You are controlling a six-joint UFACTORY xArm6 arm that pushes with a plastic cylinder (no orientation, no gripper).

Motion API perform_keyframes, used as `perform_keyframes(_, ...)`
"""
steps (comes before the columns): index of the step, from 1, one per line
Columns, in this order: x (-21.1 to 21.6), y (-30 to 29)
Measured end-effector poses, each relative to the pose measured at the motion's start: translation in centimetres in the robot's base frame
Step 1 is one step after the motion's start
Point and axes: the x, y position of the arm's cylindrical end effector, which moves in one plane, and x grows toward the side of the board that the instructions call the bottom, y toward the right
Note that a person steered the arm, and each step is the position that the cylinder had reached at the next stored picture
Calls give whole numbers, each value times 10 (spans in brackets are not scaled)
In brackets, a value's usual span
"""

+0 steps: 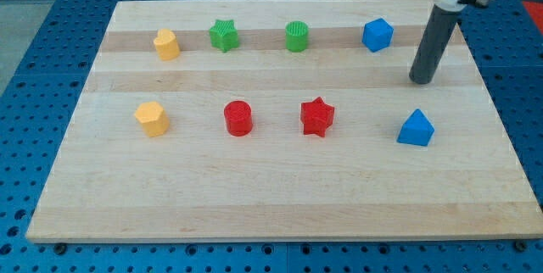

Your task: Push the blue triangle a bit down

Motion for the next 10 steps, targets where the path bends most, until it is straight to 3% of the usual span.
perform_keyframes(5, 77, 6)
perform_keyframes(6, 81, 5)
perform_keyframes(8, 51, -34)
perform_keyframes(10, 65, -46)
